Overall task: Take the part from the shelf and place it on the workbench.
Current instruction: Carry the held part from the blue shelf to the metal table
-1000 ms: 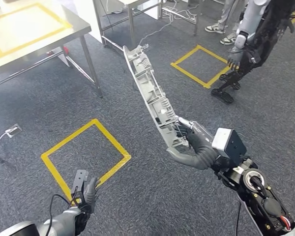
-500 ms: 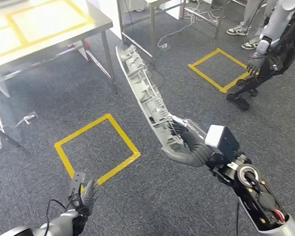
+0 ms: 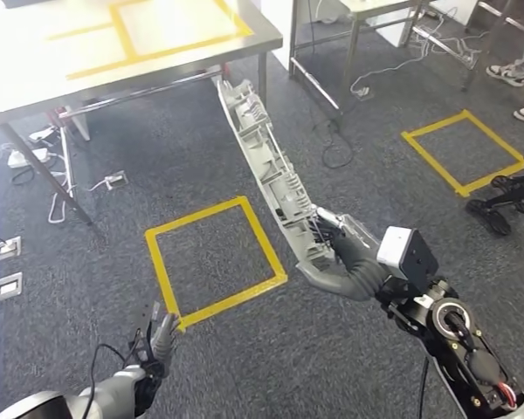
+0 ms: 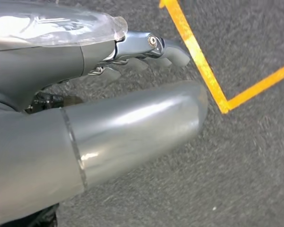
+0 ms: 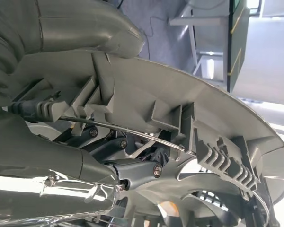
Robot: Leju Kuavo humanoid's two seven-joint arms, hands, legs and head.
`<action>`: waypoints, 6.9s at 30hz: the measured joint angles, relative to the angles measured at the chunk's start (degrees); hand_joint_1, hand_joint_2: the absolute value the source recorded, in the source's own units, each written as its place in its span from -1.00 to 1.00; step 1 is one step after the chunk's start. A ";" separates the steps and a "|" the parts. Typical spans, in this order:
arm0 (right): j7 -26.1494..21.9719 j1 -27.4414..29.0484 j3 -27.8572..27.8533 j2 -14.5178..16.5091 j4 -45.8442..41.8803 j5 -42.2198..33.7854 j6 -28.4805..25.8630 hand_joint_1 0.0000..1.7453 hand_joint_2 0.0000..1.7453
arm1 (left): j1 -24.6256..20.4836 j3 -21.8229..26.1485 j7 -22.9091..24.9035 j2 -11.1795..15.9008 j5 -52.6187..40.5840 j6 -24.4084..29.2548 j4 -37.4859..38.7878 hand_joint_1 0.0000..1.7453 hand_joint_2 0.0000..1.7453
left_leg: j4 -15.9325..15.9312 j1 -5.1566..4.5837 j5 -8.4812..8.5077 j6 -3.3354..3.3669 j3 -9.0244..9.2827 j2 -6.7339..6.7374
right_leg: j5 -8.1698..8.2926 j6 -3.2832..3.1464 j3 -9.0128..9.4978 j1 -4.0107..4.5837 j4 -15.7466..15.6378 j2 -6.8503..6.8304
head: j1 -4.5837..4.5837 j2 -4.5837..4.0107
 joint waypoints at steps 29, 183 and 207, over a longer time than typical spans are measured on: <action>-0.93 0.28 0.32 0.66 1.28 4.84 -2.42 1.00 1.00 | 0.08 0.00 -1.33 0.16 -0.45 3.12 0.01 -1.00 -1.00 | -0.01 -0.14 -0.22 0.62 0.24 0.68 | -1.08 0.07 -1.20 0.13 3.37 -1.35 | -0.10 0.00; -6.29 3.63 -17.88 -1.68 -4.40 1.33 -23.65 1.00 1.00 | 1.17 0.02 1.63 0.10 0.16 0.40 0.11 -1.00 -1.00 | 0.12 -0.47 -3.23 1.00 3.96 5.22 | -0.50 0.48 -5.53 0.48 4.72 -3.65 | 0.62 0.00; -4.48 4.16 -27.10 -3.68 -8.84 4.38 -34.16 1.00 1.00 | 0.30 0.01 2.08 -0.15 -1.39 0.15 0.14 -1.00 -1.00 | -1.99 -0.85 -0.73 1.95 2.51 5.62 | -4.92 1.10 -1.48 0.72 9.04 -3.46 | 0.51 0.00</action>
